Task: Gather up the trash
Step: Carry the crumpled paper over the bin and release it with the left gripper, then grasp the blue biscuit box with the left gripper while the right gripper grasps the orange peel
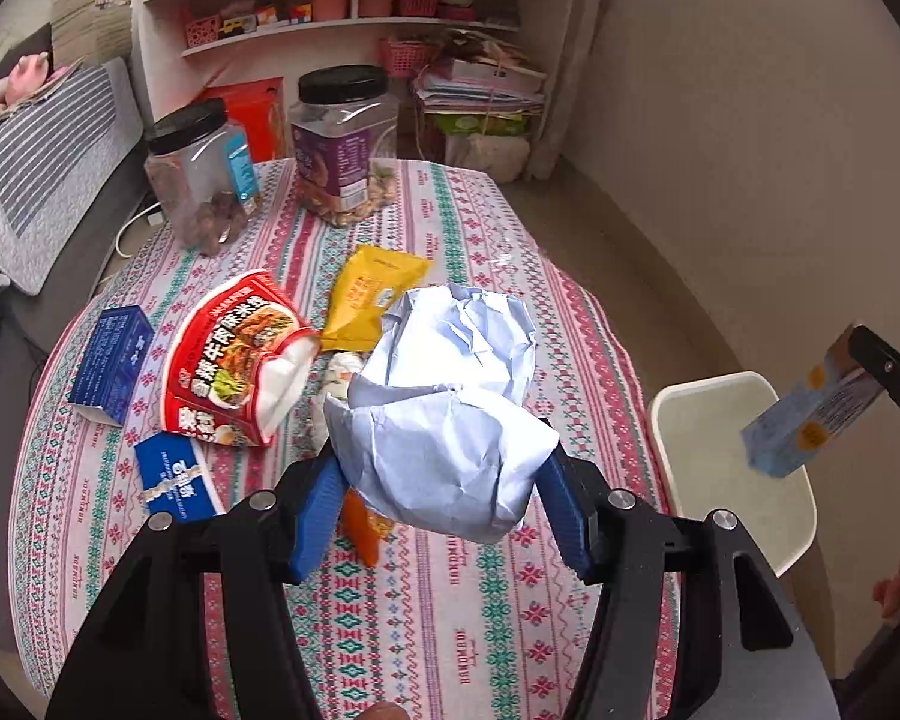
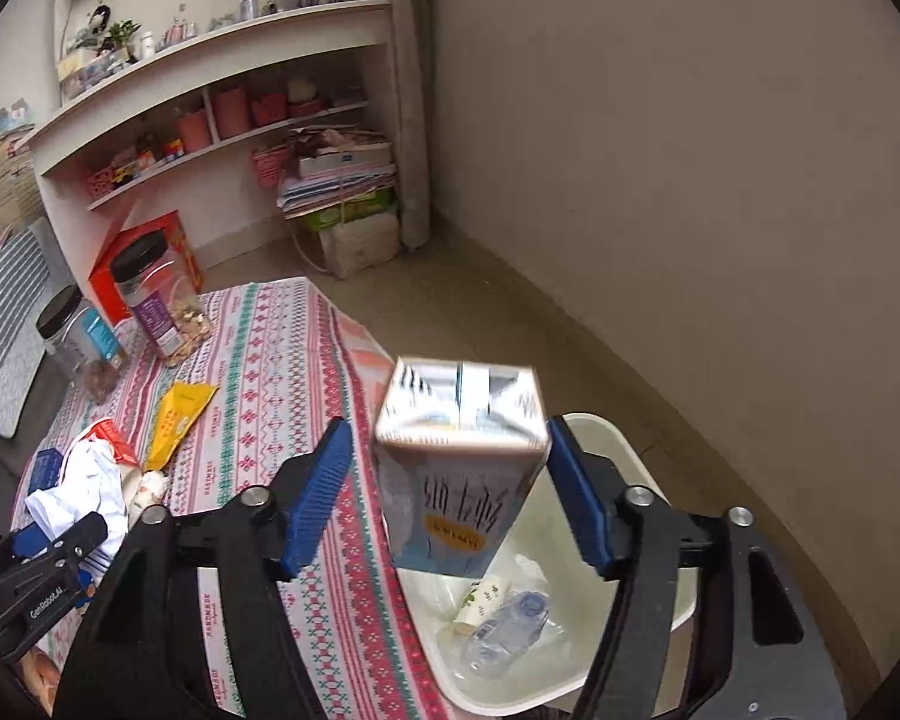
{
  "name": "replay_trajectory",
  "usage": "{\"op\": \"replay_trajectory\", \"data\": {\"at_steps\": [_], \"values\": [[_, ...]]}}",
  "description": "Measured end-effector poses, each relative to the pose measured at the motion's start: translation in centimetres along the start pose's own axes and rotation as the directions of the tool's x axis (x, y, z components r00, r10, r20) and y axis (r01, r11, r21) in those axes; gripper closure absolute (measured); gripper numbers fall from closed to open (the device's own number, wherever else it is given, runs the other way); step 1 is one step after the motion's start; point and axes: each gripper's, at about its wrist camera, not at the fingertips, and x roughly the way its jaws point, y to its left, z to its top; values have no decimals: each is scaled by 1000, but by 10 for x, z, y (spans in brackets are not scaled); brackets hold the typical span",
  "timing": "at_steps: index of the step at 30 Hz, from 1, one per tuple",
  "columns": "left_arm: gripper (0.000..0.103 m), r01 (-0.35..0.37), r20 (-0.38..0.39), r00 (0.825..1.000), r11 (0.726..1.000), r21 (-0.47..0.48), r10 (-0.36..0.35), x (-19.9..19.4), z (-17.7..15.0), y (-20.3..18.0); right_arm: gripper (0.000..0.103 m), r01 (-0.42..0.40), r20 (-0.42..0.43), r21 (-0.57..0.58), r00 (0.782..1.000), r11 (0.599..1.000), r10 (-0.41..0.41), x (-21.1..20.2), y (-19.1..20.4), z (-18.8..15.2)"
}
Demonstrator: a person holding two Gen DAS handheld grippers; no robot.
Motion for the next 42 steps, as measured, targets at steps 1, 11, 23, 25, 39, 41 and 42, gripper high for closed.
{"op": "replay_trajectory", "data": {"at_steps": [1,11,23,25,39,41,42], "values": [[45,10,-2,1000,1000,10,-10,1,0,-7,20,16,12,8,1000,1000,-16,-2,-5,2],[45,110,-10,994,985,134,-110,7,-8,-87,11,76,58,119,995,990,-83,-13,-54,15],[39,262,-44,965,942,208,-258,7,-8,-171,9,148,77,226,983,963,-169,-24,-108,20],[32,266,-37,964,940,215,-265,6,-7,-177,9,152,76,233,982,960,-174,-25,-111,19],[30,140,55,986,964,227,-156,-14,-2,-142,7,148,73,116,985,982,-157,-18,-71,16],[30,117,70,988,967,225,-136,-18,-1,-132,7,148,75,90,985,985,-155,-16,-60,14],[30,105,77,989,970,220,-125,-19,0,-126,7,145,74,79,986,986,-151,-15,-55,13]]}}
